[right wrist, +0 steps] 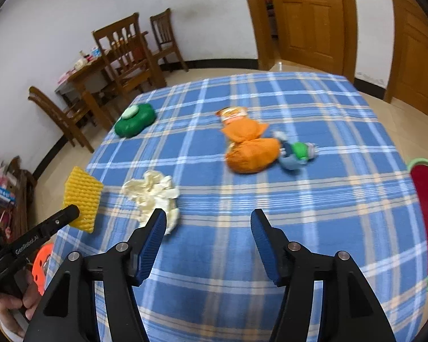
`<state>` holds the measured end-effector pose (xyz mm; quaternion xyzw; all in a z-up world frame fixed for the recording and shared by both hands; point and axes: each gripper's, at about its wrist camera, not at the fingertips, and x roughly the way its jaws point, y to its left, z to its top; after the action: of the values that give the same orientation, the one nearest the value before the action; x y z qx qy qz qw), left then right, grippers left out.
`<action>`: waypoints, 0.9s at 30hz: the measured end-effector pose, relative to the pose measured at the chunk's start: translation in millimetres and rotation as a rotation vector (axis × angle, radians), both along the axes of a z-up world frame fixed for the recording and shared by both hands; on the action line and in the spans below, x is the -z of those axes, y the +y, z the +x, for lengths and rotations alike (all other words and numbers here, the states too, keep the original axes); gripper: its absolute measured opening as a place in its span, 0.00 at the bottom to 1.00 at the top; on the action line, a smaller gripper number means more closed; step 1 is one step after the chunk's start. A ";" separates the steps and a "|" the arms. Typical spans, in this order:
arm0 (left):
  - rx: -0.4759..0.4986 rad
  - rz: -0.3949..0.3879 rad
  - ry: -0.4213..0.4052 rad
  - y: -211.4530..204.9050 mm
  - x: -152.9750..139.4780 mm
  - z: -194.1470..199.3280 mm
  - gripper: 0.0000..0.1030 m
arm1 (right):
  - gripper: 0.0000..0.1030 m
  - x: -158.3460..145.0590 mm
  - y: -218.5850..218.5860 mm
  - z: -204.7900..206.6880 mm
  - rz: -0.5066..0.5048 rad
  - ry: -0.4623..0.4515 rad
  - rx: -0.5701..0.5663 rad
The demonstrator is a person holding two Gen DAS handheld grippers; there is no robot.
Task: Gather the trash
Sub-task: 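Grasp the crumpled cream paper with the right tool while the left tool holds the foam net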
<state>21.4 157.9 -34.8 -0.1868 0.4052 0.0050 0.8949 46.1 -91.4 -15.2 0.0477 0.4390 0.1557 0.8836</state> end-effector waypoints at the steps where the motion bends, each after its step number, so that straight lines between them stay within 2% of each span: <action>1: -0.004 0.000 0.002 1.1 0.9 -0.4 0.09 | 0.62 2.2 4.0 1.5 0.003 0.006 -0.009; 6: -0.021 -0.006 0.005 6.9 4.9 -2.0 0.09 | 0.65 13.4 25.7 9.9 0.000 0.038 -0.048; 17: -0.036 -0.022 0.014 15.9 11.9 -2.5 0.09 | 0.65 39.0 54.2 26.7 -0.022 0.087 -0.087; 20: -0.037 -0.024 0.015 16.4 12.7 -2.4 0.09 | 0.64 39.5 58.3 26.8 -0.048 0.056 -0.090; 24: -0.034 -0.023 0.013 16.1 12.9 -2.2 0.09 | 0.36 40.9 59.3 24.0 -0.068 0.035 -0.106; 27: -0.027 -0.021 0.011 13.0 12.2 -1.7 0.09 | 0.31 41.0 58.2 21.8 -0.060 0.032 -0.124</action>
<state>19.7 171.0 -47.0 -0.2019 0.4076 0.0139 0.8905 67.9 -33.2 -56.2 -0.0037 0.4598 0.1962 0.8661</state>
